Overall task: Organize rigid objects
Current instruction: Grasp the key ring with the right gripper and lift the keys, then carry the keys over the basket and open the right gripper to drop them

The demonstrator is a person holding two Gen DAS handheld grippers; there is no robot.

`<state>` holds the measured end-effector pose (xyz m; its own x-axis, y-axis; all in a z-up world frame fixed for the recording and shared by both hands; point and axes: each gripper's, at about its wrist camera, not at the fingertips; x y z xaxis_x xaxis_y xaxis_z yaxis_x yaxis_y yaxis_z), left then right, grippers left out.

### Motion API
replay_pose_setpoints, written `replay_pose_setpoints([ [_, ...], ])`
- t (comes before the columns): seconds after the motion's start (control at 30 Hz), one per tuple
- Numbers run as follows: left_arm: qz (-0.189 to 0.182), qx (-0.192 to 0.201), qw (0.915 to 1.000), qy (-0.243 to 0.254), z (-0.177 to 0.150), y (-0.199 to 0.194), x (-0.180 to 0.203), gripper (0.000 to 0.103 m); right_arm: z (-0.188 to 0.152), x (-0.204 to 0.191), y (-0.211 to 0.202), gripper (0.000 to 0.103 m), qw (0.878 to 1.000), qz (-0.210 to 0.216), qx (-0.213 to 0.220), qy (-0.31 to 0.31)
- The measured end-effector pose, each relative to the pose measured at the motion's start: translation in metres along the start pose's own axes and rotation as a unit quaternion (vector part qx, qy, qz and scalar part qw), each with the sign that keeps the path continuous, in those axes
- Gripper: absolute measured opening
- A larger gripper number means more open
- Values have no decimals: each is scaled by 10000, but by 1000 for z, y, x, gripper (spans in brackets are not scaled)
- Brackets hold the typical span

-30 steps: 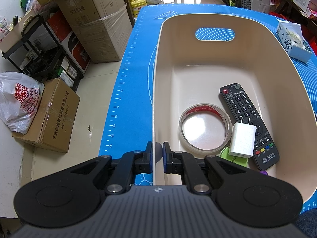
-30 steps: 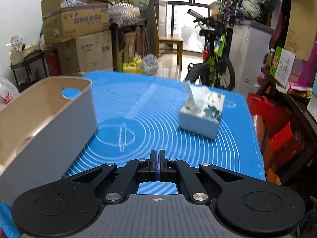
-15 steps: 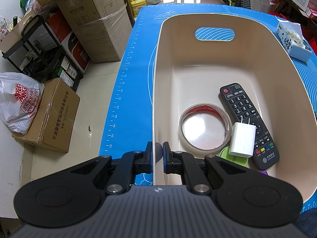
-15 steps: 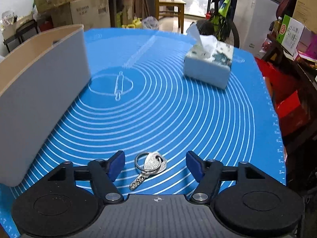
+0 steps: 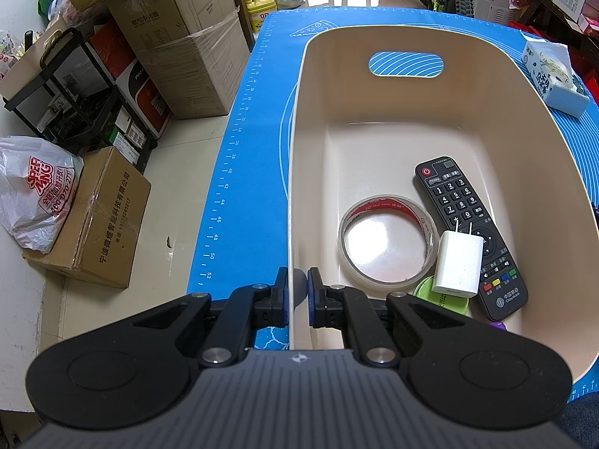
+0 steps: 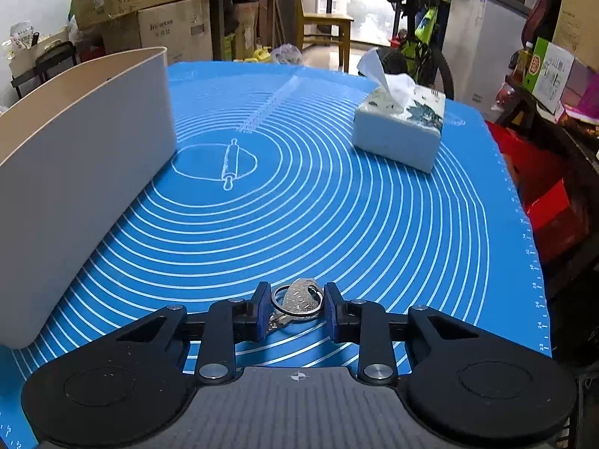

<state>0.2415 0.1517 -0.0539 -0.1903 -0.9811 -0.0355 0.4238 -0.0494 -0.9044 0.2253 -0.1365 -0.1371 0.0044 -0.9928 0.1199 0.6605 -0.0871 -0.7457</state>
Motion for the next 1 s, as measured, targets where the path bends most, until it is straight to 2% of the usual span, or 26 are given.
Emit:
replay_pose_setpoints([
  [0.57,0,1,10000,-2,0,0,0,10,12,0,-37,37,9977,36,679,-76],
  [0.83,1,0,10000,-4,0,0,0,10,51,-13,-78,37,9893,344,1417,-94],
  [1.0,2,2,10000,-2,0,0,0,10,82,-40,-98,37,9796,696,1884,-105],
])
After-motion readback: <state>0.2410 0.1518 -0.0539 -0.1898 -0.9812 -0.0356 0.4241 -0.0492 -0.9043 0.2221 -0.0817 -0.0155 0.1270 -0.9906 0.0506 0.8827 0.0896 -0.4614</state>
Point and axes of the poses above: each gripper's, at about its wrist camera, not at the fingertips, and y roughly the way its jaws point, x to its right, z to its top, and after that the axes turned 8 degrees about -z, right-handed
